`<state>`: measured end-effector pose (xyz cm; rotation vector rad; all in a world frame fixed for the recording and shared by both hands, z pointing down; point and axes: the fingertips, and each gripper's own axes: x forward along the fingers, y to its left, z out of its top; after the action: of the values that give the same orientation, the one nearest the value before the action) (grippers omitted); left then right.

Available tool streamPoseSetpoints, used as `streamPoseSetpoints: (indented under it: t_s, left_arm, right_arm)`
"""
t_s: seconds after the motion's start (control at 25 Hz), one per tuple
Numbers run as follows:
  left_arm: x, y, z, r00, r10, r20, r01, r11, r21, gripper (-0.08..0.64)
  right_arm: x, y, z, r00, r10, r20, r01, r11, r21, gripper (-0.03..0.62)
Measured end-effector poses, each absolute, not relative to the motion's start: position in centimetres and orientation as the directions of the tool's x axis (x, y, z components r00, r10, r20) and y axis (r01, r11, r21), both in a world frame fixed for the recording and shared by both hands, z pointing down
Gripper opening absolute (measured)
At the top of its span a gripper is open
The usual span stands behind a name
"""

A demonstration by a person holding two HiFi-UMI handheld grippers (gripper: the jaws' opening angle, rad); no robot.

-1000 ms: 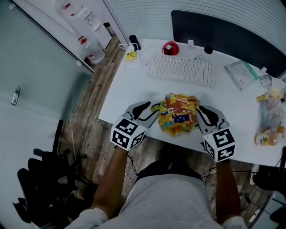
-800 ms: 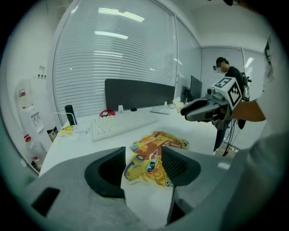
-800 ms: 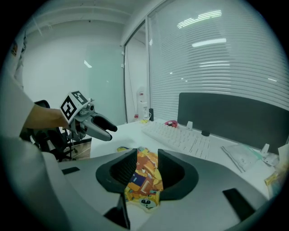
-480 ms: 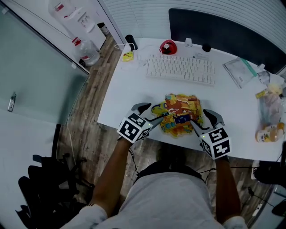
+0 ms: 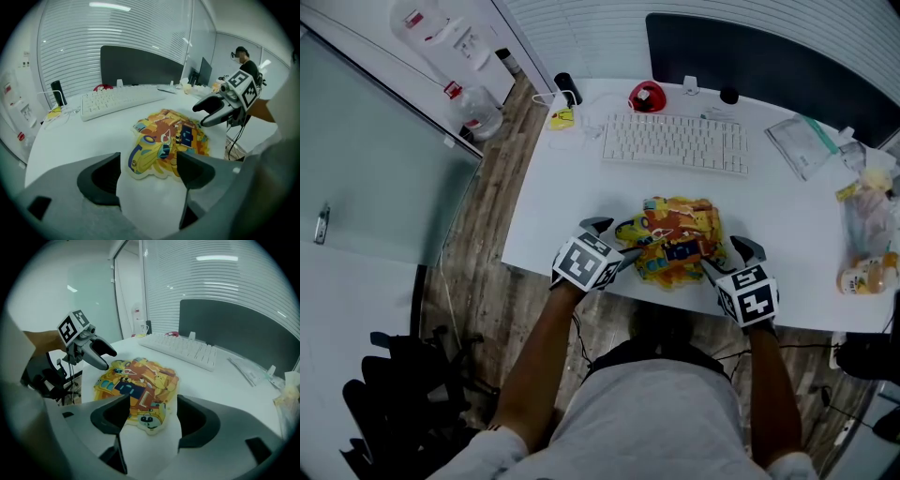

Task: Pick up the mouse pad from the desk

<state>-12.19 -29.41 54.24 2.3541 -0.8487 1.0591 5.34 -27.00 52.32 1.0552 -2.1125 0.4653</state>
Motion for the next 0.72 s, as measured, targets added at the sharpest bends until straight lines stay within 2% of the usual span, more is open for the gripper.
streamPoseSetpoints:
  t_s: [0.36,0.72]
  left_arm:
    - [-11.7,-30.1,55.4,0.531,-0.321,0.785,-0.698,-0.69,0.19,0.379]
    - [-11.8,-30.4,55.7,0.501,-0.347,0.793,-0.716,-0.681,0.154,0.379]
  right_arm:
    - [5.9,-27.7,54.4,-0.366,-0.516,0.775,-0.84,0.542,-0.035,0.276]
    - [6.1,-27.9,55.0,-0.351,-0.505,0.789,-0.864,0.5,-0.064,0.278]
